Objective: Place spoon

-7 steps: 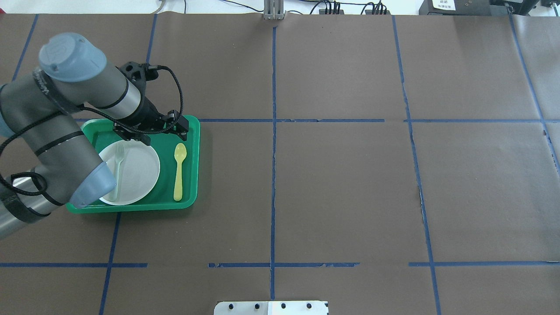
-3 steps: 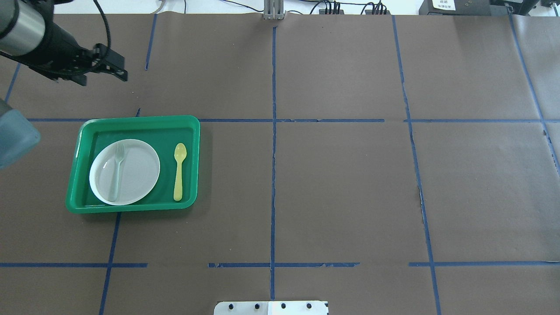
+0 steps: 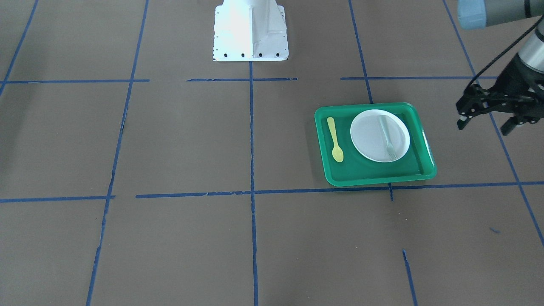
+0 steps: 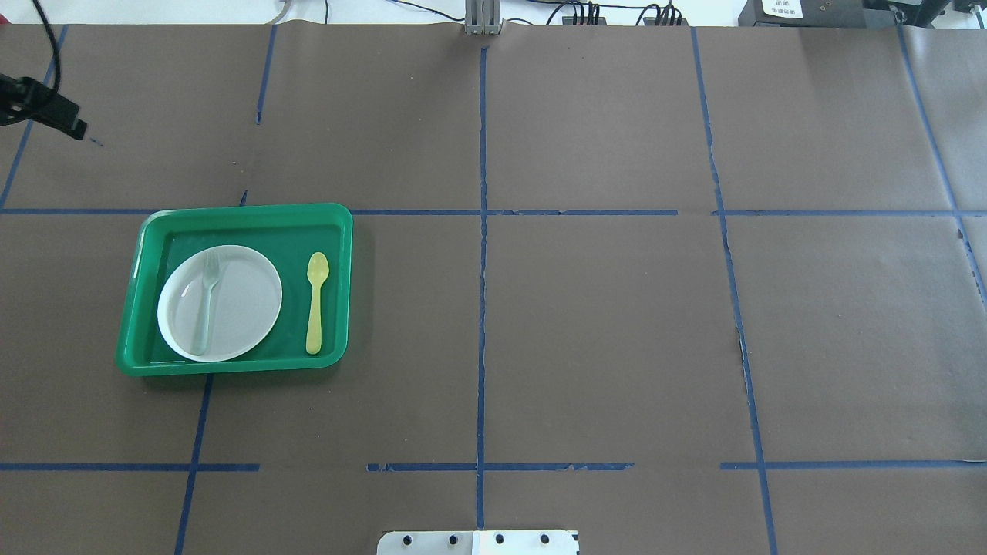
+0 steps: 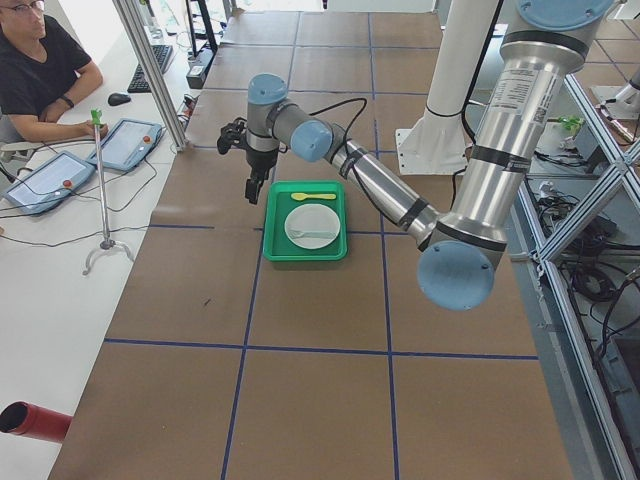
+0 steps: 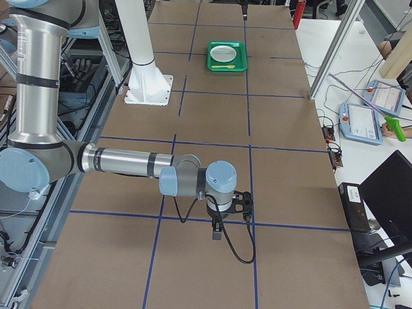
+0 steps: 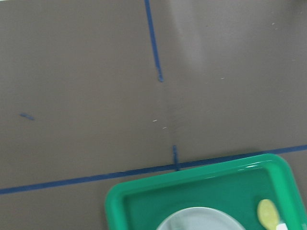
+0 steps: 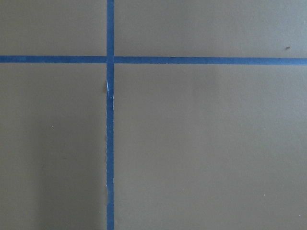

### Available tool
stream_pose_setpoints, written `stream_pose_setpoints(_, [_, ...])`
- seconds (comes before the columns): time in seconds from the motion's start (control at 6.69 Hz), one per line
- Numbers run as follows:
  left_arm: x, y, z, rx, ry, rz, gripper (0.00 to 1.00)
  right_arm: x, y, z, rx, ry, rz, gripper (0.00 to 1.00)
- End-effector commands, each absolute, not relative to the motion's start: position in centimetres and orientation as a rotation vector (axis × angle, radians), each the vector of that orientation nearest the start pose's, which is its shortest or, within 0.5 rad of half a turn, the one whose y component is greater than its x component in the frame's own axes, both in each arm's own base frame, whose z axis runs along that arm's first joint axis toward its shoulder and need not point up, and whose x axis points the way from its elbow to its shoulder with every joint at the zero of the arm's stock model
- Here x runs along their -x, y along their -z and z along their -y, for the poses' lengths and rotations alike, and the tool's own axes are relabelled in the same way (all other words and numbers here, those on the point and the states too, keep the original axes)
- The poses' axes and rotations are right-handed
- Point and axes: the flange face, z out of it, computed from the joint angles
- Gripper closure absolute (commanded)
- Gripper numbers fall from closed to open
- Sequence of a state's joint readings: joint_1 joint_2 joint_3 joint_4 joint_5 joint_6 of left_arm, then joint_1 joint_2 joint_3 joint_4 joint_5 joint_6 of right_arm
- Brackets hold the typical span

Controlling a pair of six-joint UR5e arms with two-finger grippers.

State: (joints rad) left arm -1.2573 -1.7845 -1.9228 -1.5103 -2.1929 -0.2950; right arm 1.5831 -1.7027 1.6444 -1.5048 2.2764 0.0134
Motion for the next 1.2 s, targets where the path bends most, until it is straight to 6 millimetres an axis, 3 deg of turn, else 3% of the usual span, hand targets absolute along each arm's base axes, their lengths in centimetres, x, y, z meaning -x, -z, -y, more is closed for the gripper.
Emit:
stream_pose_setpoints(0.0, [-0.5,-51.6,53.3,-0.191,-0.217,-0.713,0.00,-7.4,-68.2,43.5,-0.007,-0.022,0.706,0.00])
stream_pose_setpoints(0.15, [4.3,-55.9,51.9,-0.166,-0.176,-0.701,0.00,-7.4,-68.2,43.5,-0.007,-0.022,0.706,0.00])
stream_pose_setpoints(0.3, [6.5,-60.7,49.0,-0.100,-0.126,-0.702,0.00,-7.4,-68.2,43.5,-0.007,-0.022,0.706,0.00])
stream_pose_setpoints(0.6, [7.8,-62.7,47.3,-0.060,-0.074,-0.742,0.00,-7.4,-68.2,43.5,-0.007,-0.022,0.706,0.00])
stream_pose_setpoints(0.9, [7.5,-65.2,45.3,-0.011,-0.054,-0.771,0.00,-7.4,-68.2,43.5,-0.007,-0.022,0.706,0.00])
stream_pose_setpoints(1.05, [7.3,-67.4,44.2,0.026,-0.043,-0.776,0.00,-7.4,-68.2,43.5,-0.007,-0.022,0.706,0.00])
